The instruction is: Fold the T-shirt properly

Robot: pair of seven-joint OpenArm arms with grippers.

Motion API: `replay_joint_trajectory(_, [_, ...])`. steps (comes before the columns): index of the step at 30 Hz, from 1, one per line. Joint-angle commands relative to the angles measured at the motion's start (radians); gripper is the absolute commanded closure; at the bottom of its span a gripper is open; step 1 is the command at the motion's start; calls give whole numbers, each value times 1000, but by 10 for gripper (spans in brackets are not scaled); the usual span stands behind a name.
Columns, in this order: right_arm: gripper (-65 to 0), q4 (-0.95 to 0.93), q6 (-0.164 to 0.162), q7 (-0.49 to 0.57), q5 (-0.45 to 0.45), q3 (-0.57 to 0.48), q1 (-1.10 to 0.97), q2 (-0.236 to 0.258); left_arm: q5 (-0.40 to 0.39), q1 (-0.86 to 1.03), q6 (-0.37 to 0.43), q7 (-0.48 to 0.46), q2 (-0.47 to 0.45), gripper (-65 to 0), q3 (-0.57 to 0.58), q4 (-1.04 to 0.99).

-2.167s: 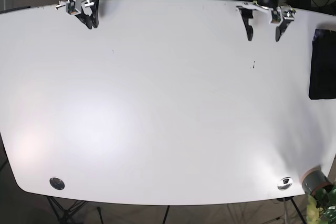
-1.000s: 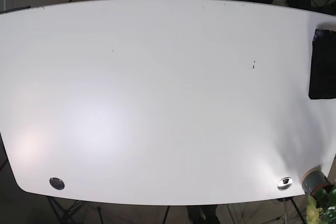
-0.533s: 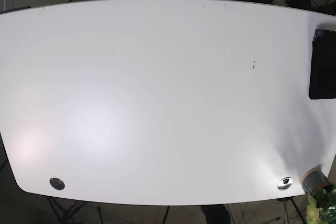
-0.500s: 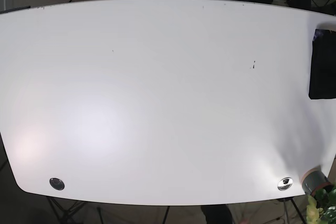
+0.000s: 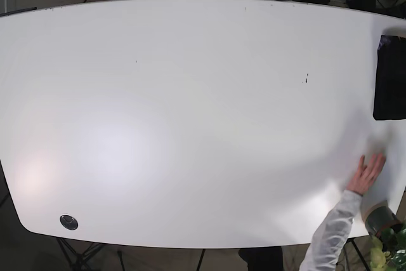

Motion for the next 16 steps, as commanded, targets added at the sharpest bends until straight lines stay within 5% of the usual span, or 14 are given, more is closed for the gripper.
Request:
replay_joint_trajectory(1, [-94,-20,5,15,4,2,15,13,-2,0,21,3,12,-507,2,-16])
replay_joint_trajectory(16, [-94,-32,5,15,4,1,31,13,-2,-17,33,1,24,-507,5,-35])
